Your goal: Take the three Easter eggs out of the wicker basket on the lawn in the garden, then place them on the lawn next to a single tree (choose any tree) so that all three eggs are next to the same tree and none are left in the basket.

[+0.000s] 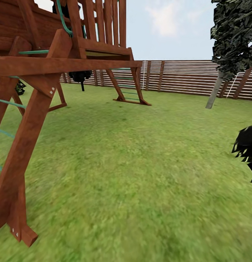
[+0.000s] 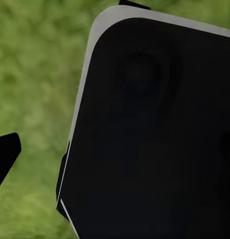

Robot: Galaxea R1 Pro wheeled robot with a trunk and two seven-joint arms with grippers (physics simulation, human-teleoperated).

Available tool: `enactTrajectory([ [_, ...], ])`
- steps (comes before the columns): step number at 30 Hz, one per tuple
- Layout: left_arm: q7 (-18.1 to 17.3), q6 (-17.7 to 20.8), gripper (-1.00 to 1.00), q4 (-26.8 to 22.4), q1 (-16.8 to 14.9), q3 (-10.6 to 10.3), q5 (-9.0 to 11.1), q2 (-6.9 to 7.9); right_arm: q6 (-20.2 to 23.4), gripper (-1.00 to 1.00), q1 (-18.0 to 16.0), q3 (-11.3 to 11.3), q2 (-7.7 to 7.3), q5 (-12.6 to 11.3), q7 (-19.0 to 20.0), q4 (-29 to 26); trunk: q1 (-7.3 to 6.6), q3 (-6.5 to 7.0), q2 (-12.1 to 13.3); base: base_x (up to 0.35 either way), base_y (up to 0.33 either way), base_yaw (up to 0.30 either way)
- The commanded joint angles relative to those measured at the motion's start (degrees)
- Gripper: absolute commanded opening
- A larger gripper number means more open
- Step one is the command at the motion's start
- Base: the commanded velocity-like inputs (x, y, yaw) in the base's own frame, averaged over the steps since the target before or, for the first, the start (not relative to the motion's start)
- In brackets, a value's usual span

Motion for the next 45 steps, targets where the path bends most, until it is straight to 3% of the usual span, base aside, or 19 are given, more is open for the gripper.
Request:
enactTrajectory([
  [1,0.0,0.0,1.0,0.0,0.0,0.0,0.6,0.0,-0.2,1.0,0.0,0.2,-0.02,0.1,0.0,0.0,0.03,-0.05,0.0,0.339,0.0,0.0],
  [11,0.0,0.0,1.0,0.0,0.0,0.0,0.6,0.0,-0.4,1.0,0.0,0.1,0.02,0.3,0.0,0.0,0.03,-0.05,0.0,0.339,0.0,-0.005],
  [27,0.0,0.0,1.0,0.0,0.0,0.0,0.6,0.0,-0.4,1.0,0.0,0.1,-0.07,0.3,0.0,0.0,0.03,-0.05,0.0,0.339,0.0,-0.256],
  [45,0.0,0.0,1.0,0.0,0.0,0.0,0.6,0.0,-0.4,1.0,0.0,0.1,-0.02,0.3,0.0,0.0,0.03,-0.05,0.0,0.339,0.0,-0.011],
])
